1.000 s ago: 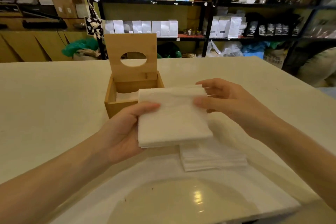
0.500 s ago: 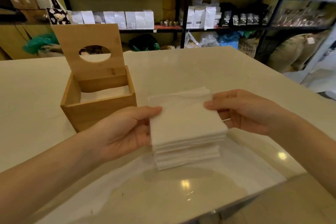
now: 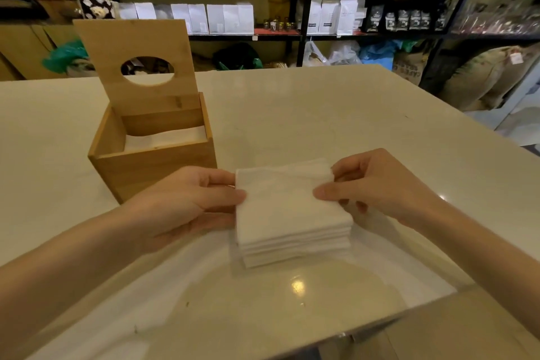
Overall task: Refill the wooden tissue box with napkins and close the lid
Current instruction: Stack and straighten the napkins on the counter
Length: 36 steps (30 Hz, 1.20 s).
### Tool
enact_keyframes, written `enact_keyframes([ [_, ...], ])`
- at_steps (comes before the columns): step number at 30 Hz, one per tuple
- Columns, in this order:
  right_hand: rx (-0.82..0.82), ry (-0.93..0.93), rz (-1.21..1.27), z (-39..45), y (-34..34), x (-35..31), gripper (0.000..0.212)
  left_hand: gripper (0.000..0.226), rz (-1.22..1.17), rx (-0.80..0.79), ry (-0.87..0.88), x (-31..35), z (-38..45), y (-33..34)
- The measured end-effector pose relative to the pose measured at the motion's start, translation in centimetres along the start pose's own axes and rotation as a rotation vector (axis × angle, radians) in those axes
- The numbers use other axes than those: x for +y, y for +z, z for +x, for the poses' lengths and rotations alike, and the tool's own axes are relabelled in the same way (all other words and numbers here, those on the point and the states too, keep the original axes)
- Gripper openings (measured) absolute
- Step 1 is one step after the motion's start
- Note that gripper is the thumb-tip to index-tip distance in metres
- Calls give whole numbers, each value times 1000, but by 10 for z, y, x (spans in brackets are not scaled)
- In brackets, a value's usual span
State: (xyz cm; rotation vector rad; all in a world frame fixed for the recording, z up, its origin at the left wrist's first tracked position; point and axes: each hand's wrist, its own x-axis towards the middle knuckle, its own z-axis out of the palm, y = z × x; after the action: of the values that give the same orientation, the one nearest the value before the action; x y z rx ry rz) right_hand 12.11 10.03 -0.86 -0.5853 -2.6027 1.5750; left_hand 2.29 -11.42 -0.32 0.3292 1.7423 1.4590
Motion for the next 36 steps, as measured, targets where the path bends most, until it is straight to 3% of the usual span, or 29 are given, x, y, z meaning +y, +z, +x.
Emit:
enact_keyframes([
  [3,85,-68,-179,2,-2,1,23,27,397,104,141,4,-6,-5],
  [5,109,-123,-293,4,-8,3,42,20,755,303,418,9,-13,-12],
  [7,129,-222,-336,3,-12,2,51,15,952,468,748,19,-21,-12],
  [9,119,-356,-382,2,-13,-1,46,19,1064,451,975,25,-23,-8],
  [11,60,-450,-451,3,-10,-3,43,32,1159,317,1063,20,-13,-2],
  [15,-183,-408,-490,11,-4,-1,46,59,1158,41,740,-3,14,8],
  [18,-318,-322,-516,14,-6,4,67,74,1186,-11,462,-14,23,12],
  [23,-366,-248,-586,19,-8,6,82,70,1167,27,448,-11,21,17],
  [28,-468,-281,-592,22,-9,1,60,78,1076,-1,306,3,22,16],
  [36,-443,-259,-639,27,-6,-12,45,65,1108,-88,113,22,30,23],
])
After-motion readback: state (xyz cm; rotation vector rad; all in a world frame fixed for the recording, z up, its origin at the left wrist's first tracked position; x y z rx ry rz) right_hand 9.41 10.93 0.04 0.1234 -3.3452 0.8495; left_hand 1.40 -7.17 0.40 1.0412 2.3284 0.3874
